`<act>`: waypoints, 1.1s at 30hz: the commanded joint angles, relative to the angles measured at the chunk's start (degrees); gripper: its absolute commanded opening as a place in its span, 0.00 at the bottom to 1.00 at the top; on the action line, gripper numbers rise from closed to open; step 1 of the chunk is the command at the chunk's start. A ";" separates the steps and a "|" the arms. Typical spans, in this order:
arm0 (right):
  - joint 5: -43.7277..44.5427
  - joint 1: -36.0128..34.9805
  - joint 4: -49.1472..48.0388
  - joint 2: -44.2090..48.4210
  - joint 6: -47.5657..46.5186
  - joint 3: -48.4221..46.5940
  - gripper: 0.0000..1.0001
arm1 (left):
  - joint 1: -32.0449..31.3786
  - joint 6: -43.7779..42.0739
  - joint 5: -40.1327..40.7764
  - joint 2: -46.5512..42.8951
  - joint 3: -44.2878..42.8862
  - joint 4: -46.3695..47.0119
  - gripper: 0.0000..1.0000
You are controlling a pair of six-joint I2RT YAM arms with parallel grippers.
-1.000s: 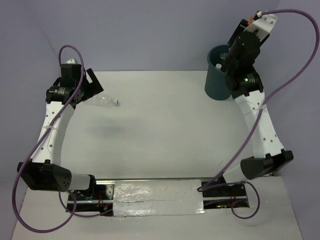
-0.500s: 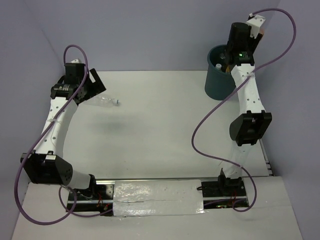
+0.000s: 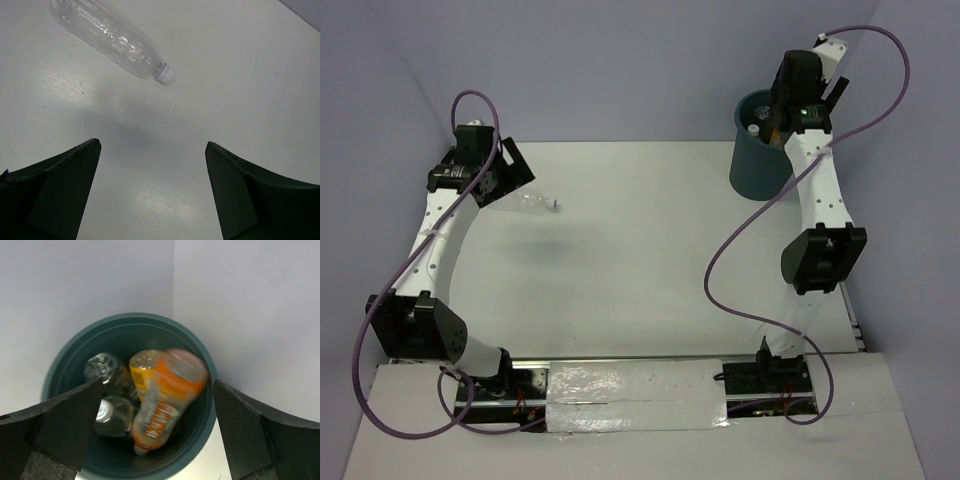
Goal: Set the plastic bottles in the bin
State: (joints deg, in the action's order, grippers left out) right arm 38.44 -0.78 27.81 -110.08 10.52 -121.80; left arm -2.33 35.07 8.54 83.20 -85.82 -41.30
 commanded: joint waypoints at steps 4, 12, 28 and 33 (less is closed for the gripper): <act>-9.60 -1.07 3.82 10.58 2.57 -7.56 0.97 | 0.31 3.68 1.47 3.36 -2.32 2.02 0.99; -16.46 -9.92 8.22 20.07 4.07 4.16 0.98 | 2.06 11.42 7.36 16.55 -12.25 -2.55 0.99; -24.02 -20.31 4.36 28.08 8.10 20.45 0.99 | 5.76 34.08 8.51 43.44 -31.07 -6.77 0.99; -24.46 -21.46 4.35 28.34 8.72 23.71 0.99 | 5.76 39.71 9.92 43.45 -26.70 -4.95 0.99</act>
State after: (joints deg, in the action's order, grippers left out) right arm 15.25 -21.52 34.04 -83.88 18.24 -99.22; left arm 2.98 68.75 16.88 127.76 -113.91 -46.98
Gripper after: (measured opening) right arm 0.993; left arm 0.994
